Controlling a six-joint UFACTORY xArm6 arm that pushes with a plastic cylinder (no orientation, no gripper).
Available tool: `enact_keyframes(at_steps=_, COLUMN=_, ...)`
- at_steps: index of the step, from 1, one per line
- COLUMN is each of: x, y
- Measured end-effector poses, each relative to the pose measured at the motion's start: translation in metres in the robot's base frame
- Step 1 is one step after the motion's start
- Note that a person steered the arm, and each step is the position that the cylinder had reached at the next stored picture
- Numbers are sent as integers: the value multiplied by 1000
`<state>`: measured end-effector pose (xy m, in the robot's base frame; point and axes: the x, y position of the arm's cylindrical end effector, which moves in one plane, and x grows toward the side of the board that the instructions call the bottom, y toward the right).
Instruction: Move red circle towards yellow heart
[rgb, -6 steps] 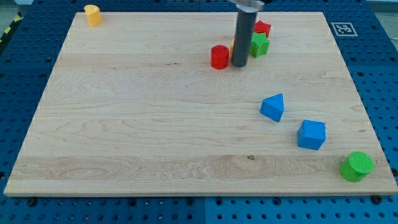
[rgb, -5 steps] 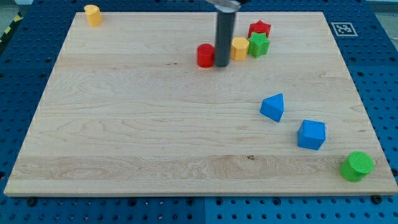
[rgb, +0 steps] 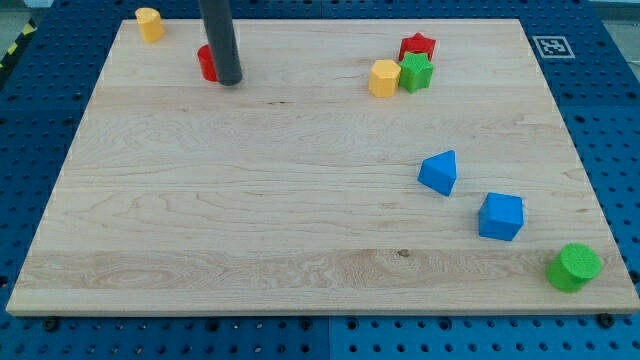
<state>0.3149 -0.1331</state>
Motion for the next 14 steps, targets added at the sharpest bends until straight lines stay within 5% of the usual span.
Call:
enact_keyframes(at_steps=3, x=-15, y=-45)
enact_keyframes(at_steps=6, x=-2, y=-3)
enact_keyframes(at_steps=14, x=-36, y=-12)
